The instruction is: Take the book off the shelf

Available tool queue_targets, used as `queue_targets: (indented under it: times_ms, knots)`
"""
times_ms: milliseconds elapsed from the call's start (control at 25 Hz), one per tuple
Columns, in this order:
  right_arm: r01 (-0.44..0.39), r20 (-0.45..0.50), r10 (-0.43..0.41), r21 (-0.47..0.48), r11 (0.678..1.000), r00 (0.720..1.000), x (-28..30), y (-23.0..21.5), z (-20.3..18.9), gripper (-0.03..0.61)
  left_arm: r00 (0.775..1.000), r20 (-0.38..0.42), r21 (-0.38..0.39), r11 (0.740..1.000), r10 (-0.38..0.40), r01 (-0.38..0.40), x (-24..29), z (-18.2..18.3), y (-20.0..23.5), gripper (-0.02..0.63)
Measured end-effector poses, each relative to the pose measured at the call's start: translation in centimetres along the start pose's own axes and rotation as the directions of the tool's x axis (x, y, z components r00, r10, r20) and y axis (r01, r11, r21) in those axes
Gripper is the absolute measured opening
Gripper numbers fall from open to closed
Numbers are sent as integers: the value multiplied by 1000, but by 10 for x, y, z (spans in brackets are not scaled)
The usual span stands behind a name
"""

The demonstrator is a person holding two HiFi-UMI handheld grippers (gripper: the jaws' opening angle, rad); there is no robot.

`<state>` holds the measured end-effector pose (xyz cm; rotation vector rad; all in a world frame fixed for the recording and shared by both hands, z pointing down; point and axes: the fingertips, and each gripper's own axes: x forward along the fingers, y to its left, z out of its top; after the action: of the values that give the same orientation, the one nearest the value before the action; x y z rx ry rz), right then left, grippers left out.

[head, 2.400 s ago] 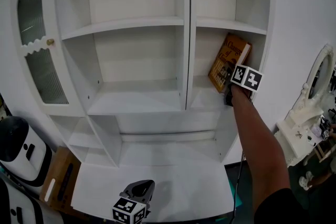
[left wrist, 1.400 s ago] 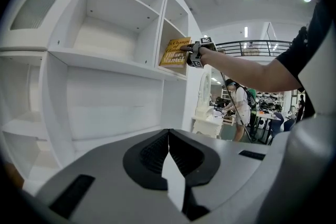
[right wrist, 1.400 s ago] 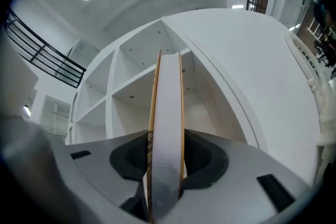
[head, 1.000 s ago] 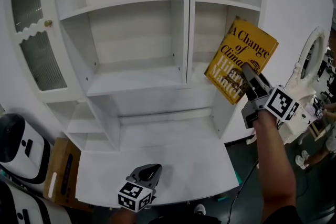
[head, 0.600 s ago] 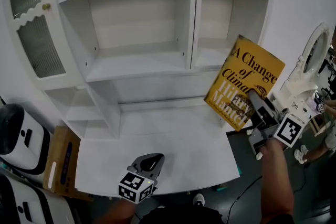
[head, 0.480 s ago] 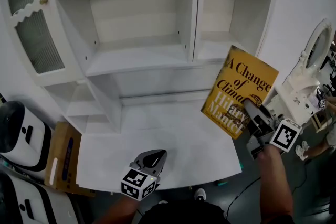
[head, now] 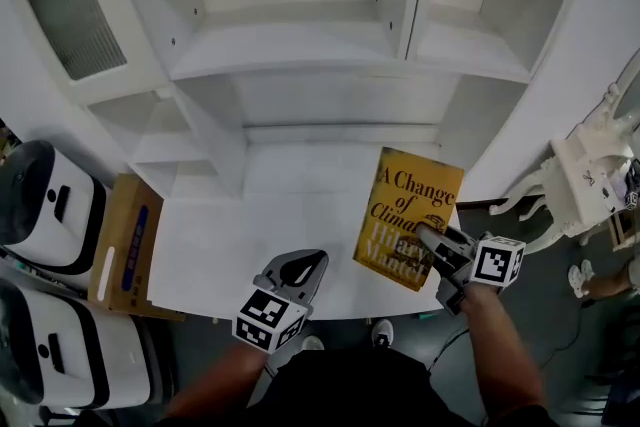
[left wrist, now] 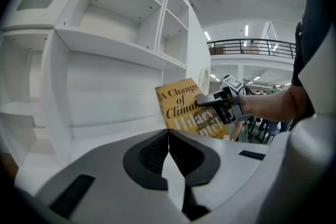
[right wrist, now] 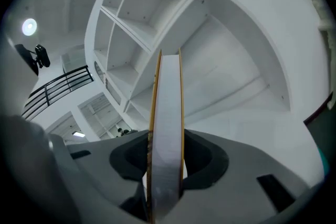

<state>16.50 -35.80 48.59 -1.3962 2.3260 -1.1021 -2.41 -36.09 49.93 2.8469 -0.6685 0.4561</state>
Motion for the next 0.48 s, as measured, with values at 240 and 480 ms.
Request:
queue_targets:
  times_ms: [240, 480]
  knots:
    - [45, -249, 2, 183, 982, 969, 54, -61, -98, 156, 997, -46, -50, 997, 57, -60, -3, -30, 14, 11]
    - [98, -404, 47, 331, 939, 913, 97, -103, -161, 156, 991, -88, -110, 988, 102, -111, -11, -56, 21, 11]
